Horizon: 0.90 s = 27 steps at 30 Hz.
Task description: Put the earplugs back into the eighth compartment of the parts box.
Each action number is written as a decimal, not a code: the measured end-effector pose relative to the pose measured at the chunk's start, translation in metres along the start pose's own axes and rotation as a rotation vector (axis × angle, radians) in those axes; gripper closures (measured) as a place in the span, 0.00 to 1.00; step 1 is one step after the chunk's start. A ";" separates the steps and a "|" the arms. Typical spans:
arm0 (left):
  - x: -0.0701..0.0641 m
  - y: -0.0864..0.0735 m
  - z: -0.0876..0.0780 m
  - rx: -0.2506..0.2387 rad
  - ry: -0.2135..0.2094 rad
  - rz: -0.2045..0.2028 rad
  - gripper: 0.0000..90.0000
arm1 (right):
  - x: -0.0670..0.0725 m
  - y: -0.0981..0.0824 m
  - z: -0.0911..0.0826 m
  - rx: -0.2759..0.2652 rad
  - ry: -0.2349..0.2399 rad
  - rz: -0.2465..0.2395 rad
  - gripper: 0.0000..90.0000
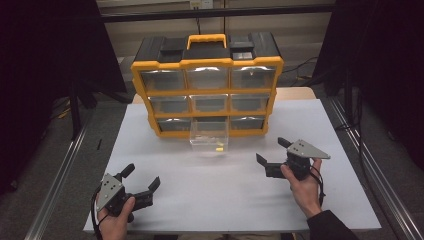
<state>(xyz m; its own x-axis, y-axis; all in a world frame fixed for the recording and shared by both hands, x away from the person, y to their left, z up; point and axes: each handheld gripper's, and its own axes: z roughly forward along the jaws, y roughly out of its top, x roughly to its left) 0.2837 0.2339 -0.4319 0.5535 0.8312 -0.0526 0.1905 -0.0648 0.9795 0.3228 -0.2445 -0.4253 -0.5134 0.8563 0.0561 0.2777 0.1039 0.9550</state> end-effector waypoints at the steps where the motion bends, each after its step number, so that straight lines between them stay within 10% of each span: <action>1: 0.000 0.000 0.000 0.000 -0.003 -0.004 0.04 | -0.001 -0.001 -0.003 0.007 -0.003 0.007 0.05; 27: -0.002 -0.002 -0.002 0.005 0.007 0.004 0.04 | -0.018 -0.032 -0.064 0.012 -0.119 0.069 0.03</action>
<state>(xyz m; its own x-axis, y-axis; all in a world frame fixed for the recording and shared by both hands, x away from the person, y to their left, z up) 0.2805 0.2330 -0.4332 0.5487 0.8347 -0.0477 0.1929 -0.0708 0.9787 0.2708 -0.2959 -0.4381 -0.3927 0.9157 0.0858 0.3189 0.0480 0.9466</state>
